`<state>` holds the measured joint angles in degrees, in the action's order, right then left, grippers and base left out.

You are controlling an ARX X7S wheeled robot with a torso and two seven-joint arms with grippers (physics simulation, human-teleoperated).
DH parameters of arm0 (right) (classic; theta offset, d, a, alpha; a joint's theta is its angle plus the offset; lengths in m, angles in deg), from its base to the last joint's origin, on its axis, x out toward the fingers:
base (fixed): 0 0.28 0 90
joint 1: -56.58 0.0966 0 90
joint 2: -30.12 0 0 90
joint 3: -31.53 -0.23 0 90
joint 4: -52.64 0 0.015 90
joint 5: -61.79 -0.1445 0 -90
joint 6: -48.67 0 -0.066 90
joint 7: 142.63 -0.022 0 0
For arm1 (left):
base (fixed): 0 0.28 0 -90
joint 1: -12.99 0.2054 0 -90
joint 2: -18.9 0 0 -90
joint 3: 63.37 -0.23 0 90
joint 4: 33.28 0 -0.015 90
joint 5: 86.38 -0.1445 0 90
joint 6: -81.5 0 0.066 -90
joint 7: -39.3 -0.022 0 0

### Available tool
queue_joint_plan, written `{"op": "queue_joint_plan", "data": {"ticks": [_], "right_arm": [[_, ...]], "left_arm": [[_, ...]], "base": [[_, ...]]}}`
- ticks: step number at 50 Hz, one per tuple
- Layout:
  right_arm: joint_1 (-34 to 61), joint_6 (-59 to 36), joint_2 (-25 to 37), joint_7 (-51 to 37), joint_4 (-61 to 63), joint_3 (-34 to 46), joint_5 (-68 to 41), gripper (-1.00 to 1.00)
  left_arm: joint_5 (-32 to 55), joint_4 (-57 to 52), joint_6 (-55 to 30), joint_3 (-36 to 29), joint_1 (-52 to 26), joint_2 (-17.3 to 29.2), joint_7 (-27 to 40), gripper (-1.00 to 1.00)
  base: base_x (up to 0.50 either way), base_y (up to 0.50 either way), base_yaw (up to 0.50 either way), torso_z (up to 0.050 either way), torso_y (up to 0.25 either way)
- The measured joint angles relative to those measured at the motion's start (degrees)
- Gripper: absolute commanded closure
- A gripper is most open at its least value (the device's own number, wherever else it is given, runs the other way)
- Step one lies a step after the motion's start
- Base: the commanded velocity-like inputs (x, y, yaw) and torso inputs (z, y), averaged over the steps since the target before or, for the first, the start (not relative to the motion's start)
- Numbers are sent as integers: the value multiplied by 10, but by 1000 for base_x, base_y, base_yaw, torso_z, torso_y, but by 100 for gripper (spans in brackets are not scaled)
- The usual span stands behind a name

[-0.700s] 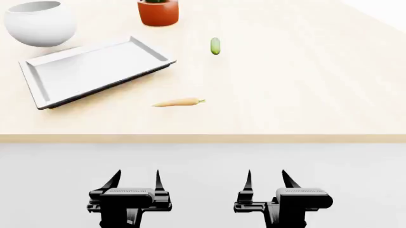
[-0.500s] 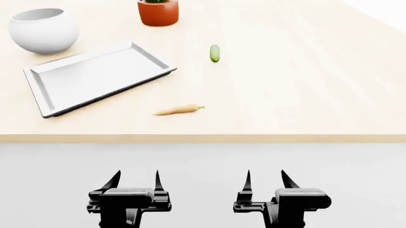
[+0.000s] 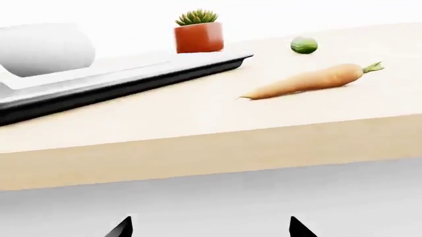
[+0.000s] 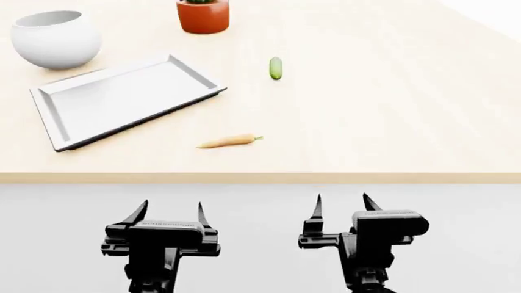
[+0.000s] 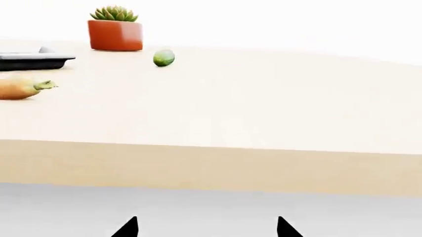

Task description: Place the two vegetables and bowl onto the tray for setting up a vegetable dip station.

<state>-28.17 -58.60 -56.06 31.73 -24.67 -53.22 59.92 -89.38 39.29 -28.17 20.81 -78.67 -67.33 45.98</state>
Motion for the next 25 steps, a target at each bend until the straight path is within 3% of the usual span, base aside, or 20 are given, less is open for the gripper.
{"op": "queue_joint_plan", "data": {"ticks": [5, 11, 17, 21, 25], "right_arm": [[40, -115, 4, -8, 83, 6, -3, -100], [120, -286, 8, -15, 192, 10, -9, -100], [248, -472, 14, -17, 267, 11, -24, -100], [354, -556, 35, -89, 251, -10, -118, -100], [463, -610, 58, -183, 203, -35, -270, -100]], "left_arm": [[-14, -93, -137, -13, -42, 0, 0, -100], [-34, -218, -360, -34, -147, -2, -8, -100], [-148, -250, -515, -58, -279, -17, -113, -100], [-131, -193, -536, -67, -415, 46, -106, -100], [-10, -134, -523, -88, -541, 125, 12, -100]], "base": [[0, 0, 0, 0, 0], [0, 0, 0, 0, 0], [0, 0, 0, 0, 0], [0, 0, 0, 0, 0], [0, 0, 0, 0, 0]]}}
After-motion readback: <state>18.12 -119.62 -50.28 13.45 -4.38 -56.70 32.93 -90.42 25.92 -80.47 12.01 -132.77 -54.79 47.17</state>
